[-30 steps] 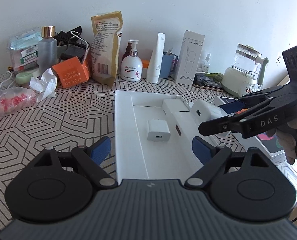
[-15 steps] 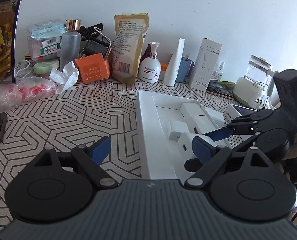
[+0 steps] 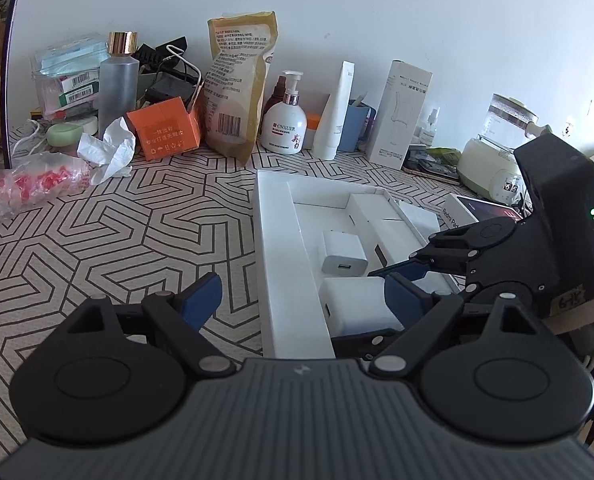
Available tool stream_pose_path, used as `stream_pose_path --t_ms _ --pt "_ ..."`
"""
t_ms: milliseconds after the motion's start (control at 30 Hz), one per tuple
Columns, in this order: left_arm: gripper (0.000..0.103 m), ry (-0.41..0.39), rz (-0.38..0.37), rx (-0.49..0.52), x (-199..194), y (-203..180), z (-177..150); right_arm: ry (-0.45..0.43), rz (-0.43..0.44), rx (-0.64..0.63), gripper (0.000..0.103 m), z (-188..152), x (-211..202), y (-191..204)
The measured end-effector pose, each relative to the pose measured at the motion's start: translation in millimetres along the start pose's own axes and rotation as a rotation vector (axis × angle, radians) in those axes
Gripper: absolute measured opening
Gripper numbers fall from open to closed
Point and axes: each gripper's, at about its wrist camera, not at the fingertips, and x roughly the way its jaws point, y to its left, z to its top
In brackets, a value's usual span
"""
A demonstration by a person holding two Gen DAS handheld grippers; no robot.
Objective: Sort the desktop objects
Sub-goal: 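Lower the power brick into the tray and open the right gripper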
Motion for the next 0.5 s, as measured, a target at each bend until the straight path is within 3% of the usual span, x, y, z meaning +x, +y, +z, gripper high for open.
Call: stream_pose_path --t_ms 100,233,433,500 --pt "0.089 0.008 0.008 0.015 1.8 -6.6 5.9 -0.028 -0.013 0.013 0.079 -2.3 -12.8 -2.6" --pt "0.088 0.011 -0.001 0.082 7.4 -30.0 18.7 -0.147 -0.07 0.001 0.082 -17.9 -56.6 -7.5" --pt "0.088 0.071 -0.069 0.186 29.6 -80.3 36.2 -0.197 -0.16 0.165 0.082 -69.8 -98.2 -50.8" --pt "0.088 0.094 -0.1 0.282 36.4 -102.9 40.3 -0.225 -0.159 0.195 0.082 -79.3 -103.6 -55.7"
